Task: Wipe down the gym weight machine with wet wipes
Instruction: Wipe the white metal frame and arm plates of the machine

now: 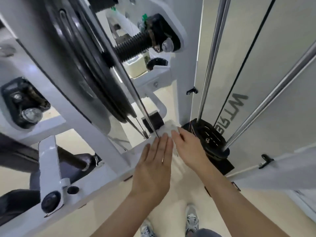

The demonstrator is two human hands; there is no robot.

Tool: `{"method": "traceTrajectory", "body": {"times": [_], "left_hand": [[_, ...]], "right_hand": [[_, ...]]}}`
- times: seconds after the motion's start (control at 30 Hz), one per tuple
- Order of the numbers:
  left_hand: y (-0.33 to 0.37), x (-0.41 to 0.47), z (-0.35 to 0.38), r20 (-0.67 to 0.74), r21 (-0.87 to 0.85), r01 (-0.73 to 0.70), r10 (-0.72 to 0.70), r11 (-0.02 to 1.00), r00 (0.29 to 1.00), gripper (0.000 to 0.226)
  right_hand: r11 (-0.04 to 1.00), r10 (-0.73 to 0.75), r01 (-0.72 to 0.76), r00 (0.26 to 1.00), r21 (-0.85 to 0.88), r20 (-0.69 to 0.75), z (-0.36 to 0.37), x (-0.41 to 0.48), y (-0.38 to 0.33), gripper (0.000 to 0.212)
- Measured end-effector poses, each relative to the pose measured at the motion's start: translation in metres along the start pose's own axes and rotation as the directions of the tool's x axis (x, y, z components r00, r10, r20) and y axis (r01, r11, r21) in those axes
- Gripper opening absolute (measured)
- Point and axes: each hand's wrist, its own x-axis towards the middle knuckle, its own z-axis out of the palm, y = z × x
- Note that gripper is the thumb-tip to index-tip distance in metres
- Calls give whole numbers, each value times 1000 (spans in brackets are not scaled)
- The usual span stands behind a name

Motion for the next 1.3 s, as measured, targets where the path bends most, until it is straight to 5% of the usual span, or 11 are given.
{"method": "traceTrajectory", "body": {"times": [0.07, 0.2, 0.3, 0.47, 0.57, 0.67, 0.8, 0.9, 1.1, 1.2, 1.3], "left_hand": [[3, -2, -1, -14, 22, 45, -45, 999, 999, 68], [-12, -36, -5, 34, 46, 162, -163, 986, 986, 64], [-6, -29, -9, 60, 10, 166, -166, 986, 984, 67], [33, 23, -4, 15, -36, 100, -99, 994, 995, 67], [26, 12, -7, 40, -57, 114, -112, 992, 993, 66], [7, -20, -12, 75, -66, 151, -146, 986, 986, 66], [-3, -42, -27, 107, -260, 210, -188, 943, 976, 68], [4, -50, -48, 10, -477, 270, -301, 836, 953, 60], [9, -81, -102, -298, -578, 127, -354, 806, 887, 49], [2, -90, -121, -376, -618, 79, -383, 782, 844, 47], [-8, -90, -133, -371, -665, 91, -434, 741, 821, 46]], "right_hand": [[995, -66, 66, 998, -73, -4, 2, 1, -3, 33], [901, -356, 315, 930, -298, -93, 6, -40, 12, 48], [969, -239, 232, 967, -89, -87, -5, -31, 11, 50], [943, 62, -135, 969, 303, 241, -19, 6, 9, 36], [989, -102, 96, 994, 115, 47, -19, -6, 9, 32], [943, -328, 332, 941, 32, -85, -12, -21, 8, 32], [910, -82, 102, 994, 402, -66, -21, -31, -9, 33], [792, -33, 74, 996, 606, -79, -38, -45, -44, 49], [742, -286, 161, 954, 651, 91, -29, -90, -116, 21], [756, -450, 353, 892, 551, 47, -30, -95, -129, 57], [819, -452, 455, 887, 350, -95, -28, -93, -126, 37]]}}
